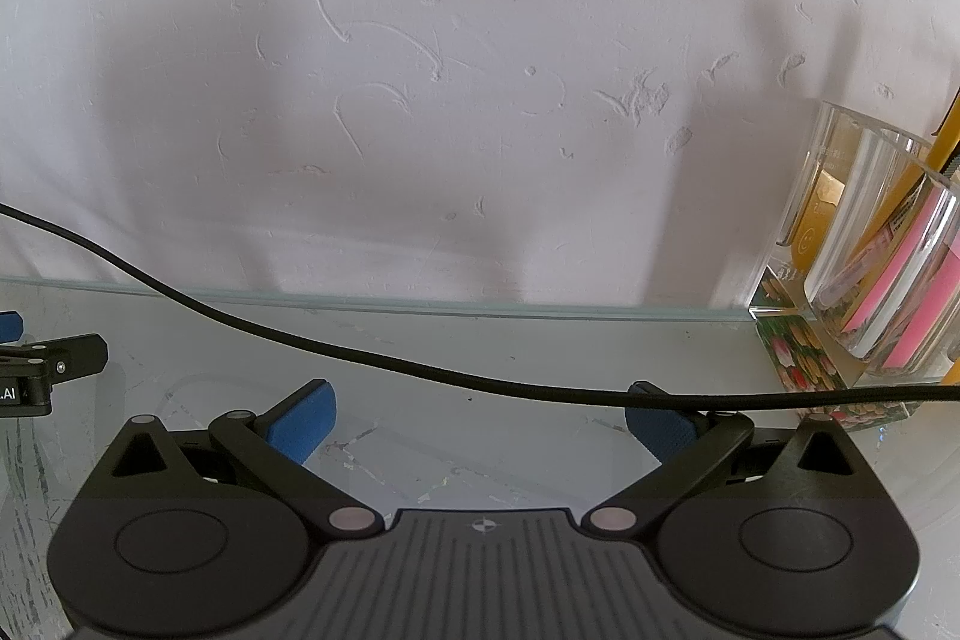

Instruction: Organize scattered shoes

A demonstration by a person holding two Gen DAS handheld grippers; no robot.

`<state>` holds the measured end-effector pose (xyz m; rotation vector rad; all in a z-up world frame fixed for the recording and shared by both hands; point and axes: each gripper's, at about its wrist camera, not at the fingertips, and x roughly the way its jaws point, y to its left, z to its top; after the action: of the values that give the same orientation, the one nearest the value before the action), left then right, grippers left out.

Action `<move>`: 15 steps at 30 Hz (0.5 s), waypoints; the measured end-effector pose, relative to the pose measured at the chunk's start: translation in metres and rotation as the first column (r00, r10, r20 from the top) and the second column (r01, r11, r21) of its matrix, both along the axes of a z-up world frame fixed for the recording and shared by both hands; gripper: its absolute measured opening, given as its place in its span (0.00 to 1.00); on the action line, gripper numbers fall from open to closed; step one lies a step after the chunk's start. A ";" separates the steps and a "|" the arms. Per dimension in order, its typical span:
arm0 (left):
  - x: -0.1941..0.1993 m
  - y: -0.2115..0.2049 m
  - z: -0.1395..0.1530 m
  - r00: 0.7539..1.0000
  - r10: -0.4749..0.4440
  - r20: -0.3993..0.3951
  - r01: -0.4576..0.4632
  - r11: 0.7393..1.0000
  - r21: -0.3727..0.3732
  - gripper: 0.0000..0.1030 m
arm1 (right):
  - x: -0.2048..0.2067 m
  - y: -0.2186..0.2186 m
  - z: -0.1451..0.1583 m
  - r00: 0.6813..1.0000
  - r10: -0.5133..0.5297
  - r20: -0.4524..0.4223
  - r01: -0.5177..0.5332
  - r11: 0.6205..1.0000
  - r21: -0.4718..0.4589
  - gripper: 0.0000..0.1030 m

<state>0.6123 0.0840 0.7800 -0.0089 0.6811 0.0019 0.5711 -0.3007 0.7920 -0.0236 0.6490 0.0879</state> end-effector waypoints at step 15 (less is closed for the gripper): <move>-0.001 0.000 0.000 1.000 0.000 0.000 0.000 1.000 0.000 1.00 | 0.001 0.003 -0.002 1.000 0.000 0.000 0.000 1.000 0.000 1.00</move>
<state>0.6117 0.0843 0.7800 -0.0088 0.6811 0.0018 0.5720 -0.2973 0.7896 -0.0236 0.6490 0.0878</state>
